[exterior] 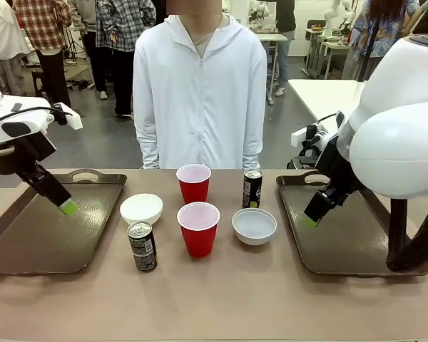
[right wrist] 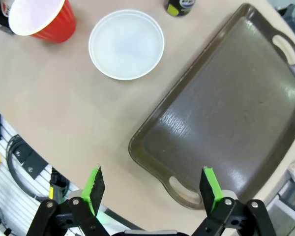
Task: Prepare tableware on both trays.
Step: Pick up a Picnic Bowl from the table and place it on a Handle tray.
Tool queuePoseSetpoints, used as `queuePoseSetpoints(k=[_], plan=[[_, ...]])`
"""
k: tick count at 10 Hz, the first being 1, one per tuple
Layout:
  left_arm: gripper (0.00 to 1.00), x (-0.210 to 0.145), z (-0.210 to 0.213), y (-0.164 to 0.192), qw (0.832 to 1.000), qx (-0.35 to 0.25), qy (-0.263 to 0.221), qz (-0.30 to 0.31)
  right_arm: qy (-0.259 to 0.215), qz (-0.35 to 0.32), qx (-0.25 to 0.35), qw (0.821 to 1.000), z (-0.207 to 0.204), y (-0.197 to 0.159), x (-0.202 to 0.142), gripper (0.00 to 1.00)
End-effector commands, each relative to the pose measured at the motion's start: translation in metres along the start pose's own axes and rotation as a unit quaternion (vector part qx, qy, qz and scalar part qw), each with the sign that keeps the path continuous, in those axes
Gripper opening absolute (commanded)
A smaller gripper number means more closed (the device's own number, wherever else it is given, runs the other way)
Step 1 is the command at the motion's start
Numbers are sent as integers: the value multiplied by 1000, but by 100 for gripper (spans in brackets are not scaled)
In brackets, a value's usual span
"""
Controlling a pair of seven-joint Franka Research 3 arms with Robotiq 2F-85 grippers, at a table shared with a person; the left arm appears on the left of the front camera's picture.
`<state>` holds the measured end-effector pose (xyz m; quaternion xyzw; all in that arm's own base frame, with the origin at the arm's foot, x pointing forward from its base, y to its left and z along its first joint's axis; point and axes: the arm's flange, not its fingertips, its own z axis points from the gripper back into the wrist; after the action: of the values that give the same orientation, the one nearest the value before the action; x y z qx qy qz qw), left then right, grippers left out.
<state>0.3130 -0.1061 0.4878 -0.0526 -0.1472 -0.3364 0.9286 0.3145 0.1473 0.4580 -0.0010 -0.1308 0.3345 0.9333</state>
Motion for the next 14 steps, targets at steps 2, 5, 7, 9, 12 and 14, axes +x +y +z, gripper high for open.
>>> queuePoseSetpoints(k=[2,5,7,9,12,14], plan=[[100,4,-1,-5,1000,6,-4,-15,-3,6,1,1000,-2,1,2,100],[100,0,-5,6,998,-43,-23,25,-10,-30,47,998,-5,-14,-1,100],[100,-18,-4,34,982,-157,-58,93,-61,-101,151,981,0,-54,-22,100],[100,-33,-13,63,949,-273,-68,141,-100,-154,229,956,-4,-93,-48,100],[100,-67,-7,113,908,-348,-122,198,-162,-203,322,910,-8,-136,-91,100],[100,-106,-11,149,891,-351,-147,248,-190,-222,362,885,-13,-160,-127,100]])
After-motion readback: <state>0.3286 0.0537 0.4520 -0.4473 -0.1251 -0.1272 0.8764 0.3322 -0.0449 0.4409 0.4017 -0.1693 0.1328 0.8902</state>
